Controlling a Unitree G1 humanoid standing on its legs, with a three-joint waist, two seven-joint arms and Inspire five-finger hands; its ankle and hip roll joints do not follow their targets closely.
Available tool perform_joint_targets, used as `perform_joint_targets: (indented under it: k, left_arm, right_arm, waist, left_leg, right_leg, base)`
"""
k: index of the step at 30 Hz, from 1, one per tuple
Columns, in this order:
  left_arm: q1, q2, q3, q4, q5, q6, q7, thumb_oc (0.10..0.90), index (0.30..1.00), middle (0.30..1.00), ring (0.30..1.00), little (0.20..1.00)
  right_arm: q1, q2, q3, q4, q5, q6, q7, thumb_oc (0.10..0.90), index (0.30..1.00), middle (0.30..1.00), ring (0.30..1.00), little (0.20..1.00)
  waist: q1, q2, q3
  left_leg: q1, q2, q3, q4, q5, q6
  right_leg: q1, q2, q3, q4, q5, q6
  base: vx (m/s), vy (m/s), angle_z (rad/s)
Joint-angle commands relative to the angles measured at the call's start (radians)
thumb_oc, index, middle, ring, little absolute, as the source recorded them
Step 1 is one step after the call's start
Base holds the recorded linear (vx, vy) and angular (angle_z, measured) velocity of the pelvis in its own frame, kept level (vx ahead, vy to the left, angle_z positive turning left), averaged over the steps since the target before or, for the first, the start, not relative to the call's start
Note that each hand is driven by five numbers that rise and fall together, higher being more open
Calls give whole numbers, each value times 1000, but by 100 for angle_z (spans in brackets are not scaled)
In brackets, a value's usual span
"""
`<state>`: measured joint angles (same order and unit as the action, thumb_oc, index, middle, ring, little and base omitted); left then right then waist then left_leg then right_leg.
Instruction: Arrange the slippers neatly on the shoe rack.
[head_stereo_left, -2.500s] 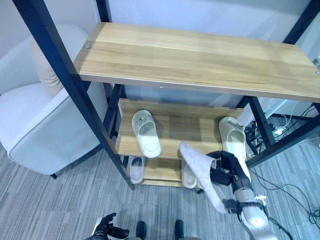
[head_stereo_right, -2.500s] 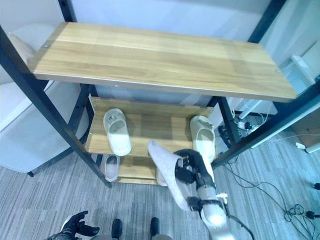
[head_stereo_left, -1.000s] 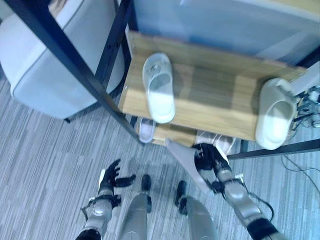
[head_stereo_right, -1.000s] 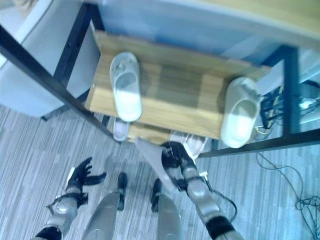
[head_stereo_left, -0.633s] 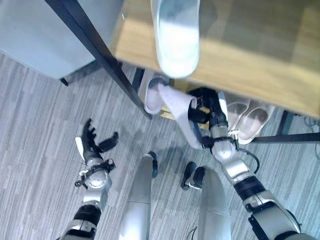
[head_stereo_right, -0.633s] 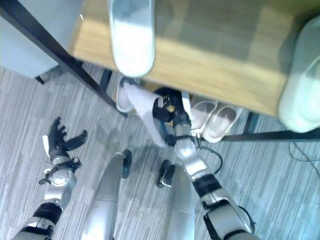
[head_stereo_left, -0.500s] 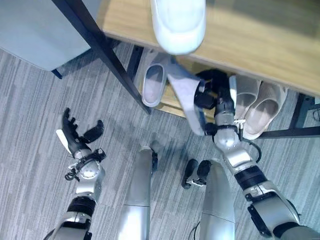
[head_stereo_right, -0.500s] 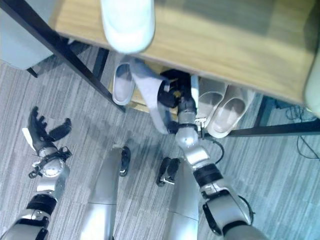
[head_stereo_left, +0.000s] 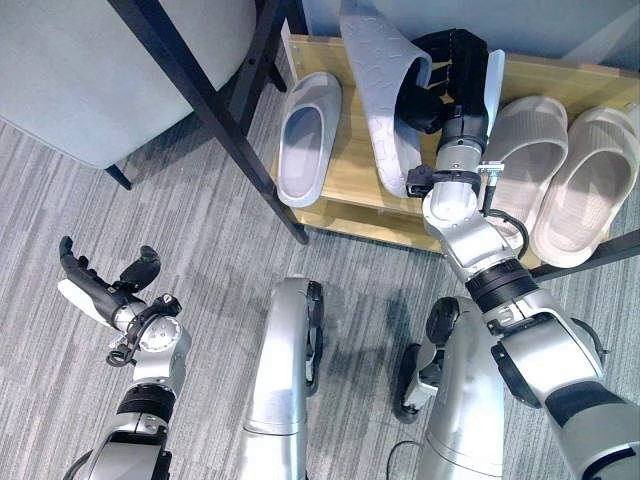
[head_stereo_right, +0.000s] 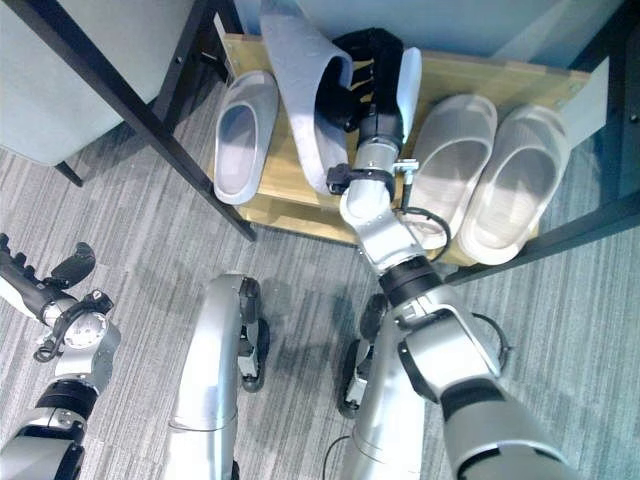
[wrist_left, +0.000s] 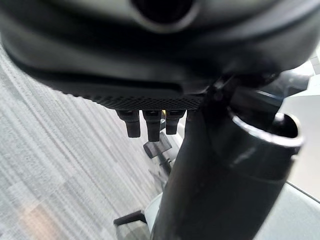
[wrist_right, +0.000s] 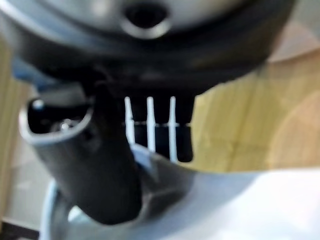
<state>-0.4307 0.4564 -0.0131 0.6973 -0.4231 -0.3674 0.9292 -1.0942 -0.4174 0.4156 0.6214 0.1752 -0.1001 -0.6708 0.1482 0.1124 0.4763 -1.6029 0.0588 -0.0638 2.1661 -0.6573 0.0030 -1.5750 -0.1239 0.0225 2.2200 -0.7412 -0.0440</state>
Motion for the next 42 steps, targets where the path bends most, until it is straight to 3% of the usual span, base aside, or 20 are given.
perform_joint_targets:
  k: [1, 12, 22, 30, 42]
  left_arm:
    - [-65, 112, 46, -49, 70, -57, 74, 800, 900, 900, 900, 900]
    - [-47, 118, -1, 49, 2, -58, 39, 800, 900, 900, 900, 900]
    - [-92, 125, -47, 117, -57, -70, 8, 800, 900, 900, 900, 900]
    - [-121, 132, -55, 168, -83, -62, 1, 800, 900, 900, 900, 900]
    - [-132, 120, -66, 186, -77, -59, -11, 800, 900, 900, 900, 900]
  right_arm:
    - [-233, 19, -2, -88, -55, -55, -45, 400, 300, 300, 300, 300]
    - [-285, 21, 55, -77, -14, -38, -72, 400, 300, 300, 300, 300]
    - [-284, 82, 91, -9, 48, -53, -107, 400, 300, 300, 300, 300]
    - [-293, 72, 82, 34, 38, -29, -160, 400, 300, 300, 300, 300]
    - [-274, 62, 68, 55, 41, -33, -174, 400, 300, 300, 300, 300]
  waist:
    - [25, -50, 43]
    - [14, -90, 44]
    - [6, -96, 44]
    - [-6, -110, 44]
    - [-8, -109, 44]
  left_leg:
    - [33, -30, -73, 123, -122, 73]
    - [33, -23, -87, 159, -130, 63]
    - [33, -25, -85, 160, -136, 64]
    - [33, -28, -81, 156, -137, 60]
    - [33, -35, -79, 161, -141, 58]
  right_leg:
    - [45, 43, 66, 83, 12, -28]
    - [38, 45, 67, 88, 33, -31]
    - [29, 56, 73, 88, 35, -36]
    - [24, 62, 86, 84, 36, -41]
    - [21, 65, 90, 89, 33, -41]
  base:
    - [22, 14, -8]
    - [2, 3, -4]
    - [-25, 19, -3]
    - [-2, 1, -1]
    - [0, 0, 0]
